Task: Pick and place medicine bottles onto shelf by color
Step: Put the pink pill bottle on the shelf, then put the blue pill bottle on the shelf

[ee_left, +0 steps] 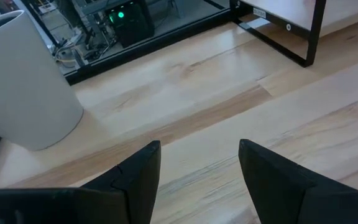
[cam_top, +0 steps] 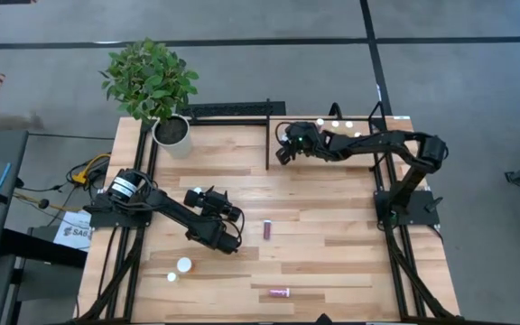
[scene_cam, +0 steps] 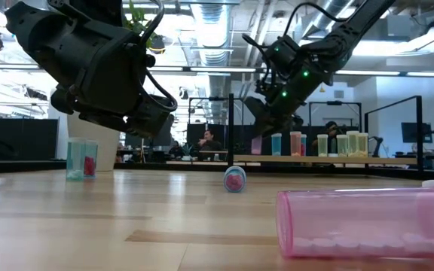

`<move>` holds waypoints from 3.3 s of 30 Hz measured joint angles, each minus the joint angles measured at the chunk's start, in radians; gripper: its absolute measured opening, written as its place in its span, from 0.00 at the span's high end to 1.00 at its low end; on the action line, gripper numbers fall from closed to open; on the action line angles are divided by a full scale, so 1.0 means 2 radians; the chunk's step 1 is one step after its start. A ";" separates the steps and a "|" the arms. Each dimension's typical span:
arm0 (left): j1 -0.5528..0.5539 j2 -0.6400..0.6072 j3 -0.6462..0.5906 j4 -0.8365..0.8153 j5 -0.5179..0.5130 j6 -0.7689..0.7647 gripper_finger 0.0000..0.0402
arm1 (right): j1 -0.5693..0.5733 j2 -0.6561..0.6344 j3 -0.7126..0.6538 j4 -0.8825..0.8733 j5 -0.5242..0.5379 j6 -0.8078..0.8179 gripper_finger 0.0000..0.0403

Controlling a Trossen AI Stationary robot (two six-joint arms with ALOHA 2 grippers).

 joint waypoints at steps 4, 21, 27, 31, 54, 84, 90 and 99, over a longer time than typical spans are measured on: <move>0.000 0.000 0.000 0.000 0.000 0.000 0.49 | -0.008 0.000 0.000 0.000 0.000 0.000 0.66; 0.001 0.000 0.002 0.013 0.000 0.000 0.49 | -0.025 0.000 0.000 -0.001 0.000 0.000 0.66; 0.001 0.000 0.008 0.014 0.000 0.006 0.49 | -0.022 0.012 0.001 0.003 0.000 0.004 0.66; 0.001 0.000 0.018 0.014 -0.001 0.031 0.49 | -0.017 0.013 0.001 0.007 0.002 0.009 0.66; 0.007 0.000 0.021 0.027 0.000 0.032 0.49 | -0.042 0.014 0.000 0.019 0.000 0.009 0.66; 0.007 0.000 0.021 0.028 0.003 0.031 0.49 | -0.023 -0.161 0.000 -0.053 -0.035 0.048 0.47; 0.007 0.000 0.021 0.029 0.036 0.042 0.49 | 0.010 -0.228 0.000 -0.118 -0.095 0.091 0.50; 0.011 -0.024 0.039 0.071 0.081 0.222 0.49 | 0.119 -0.291 0.000 -0.252 -0.097 0.159 0.52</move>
